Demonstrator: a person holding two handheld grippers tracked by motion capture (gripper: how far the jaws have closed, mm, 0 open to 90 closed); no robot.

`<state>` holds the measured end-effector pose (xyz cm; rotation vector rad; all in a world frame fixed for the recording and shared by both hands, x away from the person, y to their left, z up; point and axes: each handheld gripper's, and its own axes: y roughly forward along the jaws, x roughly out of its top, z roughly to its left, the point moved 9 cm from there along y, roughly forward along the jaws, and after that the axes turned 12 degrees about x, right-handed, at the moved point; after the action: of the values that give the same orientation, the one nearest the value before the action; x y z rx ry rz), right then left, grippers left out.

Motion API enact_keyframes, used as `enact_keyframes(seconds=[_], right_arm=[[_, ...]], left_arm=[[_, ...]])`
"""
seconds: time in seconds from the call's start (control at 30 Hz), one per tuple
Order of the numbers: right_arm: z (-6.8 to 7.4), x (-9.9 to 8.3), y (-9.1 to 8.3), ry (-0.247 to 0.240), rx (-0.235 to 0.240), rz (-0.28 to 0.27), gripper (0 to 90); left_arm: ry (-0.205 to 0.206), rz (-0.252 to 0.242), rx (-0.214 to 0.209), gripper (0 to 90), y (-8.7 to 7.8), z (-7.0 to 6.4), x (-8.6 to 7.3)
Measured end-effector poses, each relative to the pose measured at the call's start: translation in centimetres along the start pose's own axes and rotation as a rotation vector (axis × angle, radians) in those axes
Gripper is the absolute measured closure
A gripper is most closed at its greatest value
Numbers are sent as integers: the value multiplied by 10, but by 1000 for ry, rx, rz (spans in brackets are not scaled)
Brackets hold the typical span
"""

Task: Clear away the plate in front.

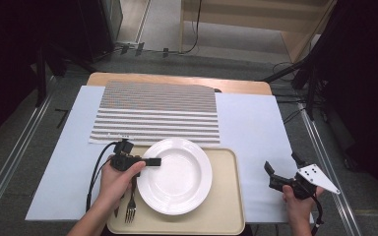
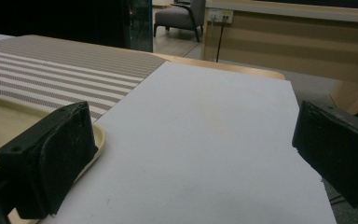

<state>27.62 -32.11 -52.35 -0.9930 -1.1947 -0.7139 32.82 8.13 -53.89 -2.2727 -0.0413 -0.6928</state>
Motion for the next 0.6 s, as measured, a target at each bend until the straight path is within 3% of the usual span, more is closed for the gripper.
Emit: enact_keyframes(seconds=[0.1, 0.6], right_arm=[[0, 0, 0, 0, -1, 1, 0], [-2, -1, -1, 5, -6, 0, 0]], left_arm=[[15, 16, 5, 814, 3, -1, -4], [11, 62, -12, 815, 12, -3, -13]])
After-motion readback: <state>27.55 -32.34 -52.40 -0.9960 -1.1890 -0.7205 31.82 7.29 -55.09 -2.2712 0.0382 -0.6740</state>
